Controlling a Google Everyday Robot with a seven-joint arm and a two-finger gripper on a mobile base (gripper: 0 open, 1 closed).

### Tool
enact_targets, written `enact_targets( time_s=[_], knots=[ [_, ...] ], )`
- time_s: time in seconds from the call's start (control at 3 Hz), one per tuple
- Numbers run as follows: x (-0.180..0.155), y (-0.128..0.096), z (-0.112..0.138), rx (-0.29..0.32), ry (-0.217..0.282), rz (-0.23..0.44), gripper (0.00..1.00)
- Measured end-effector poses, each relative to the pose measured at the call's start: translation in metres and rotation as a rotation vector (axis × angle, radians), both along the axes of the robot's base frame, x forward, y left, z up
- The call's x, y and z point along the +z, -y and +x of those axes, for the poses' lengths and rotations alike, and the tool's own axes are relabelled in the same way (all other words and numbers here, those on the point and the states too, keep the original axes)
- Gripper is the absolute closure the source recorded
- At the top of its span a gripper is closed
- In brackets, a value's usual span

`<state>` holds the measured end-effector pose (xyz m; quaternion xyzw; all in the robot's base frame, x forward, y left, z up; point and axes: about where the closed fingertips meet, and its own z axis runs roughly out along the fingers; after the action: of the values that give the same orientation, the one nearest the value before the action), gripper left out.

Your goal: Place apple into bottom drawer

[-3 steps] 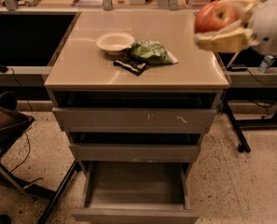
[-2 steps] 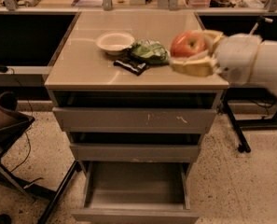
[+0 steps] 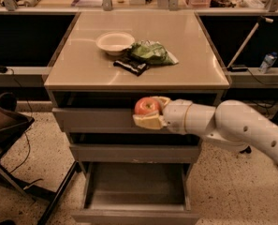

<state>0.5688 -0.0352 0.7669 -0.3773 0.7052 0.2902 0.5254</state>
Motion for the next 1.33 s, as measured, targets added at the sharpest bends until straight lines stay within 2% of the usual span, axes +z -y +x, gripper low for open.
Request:
enact_targets(
  time_s=[0.67,1.0,1.33],
  knots=[
    [-0.007,-0.006,-0.001,0.000,-0.008,-0.007,1.00],
    [-0.070,-0.011,-0.010,-0.013,-0.060,-0.052,1.00],
    [-0.186,-0.002,-0.034,-0.068,-0.177,-0.115,1.00]
  ],
)
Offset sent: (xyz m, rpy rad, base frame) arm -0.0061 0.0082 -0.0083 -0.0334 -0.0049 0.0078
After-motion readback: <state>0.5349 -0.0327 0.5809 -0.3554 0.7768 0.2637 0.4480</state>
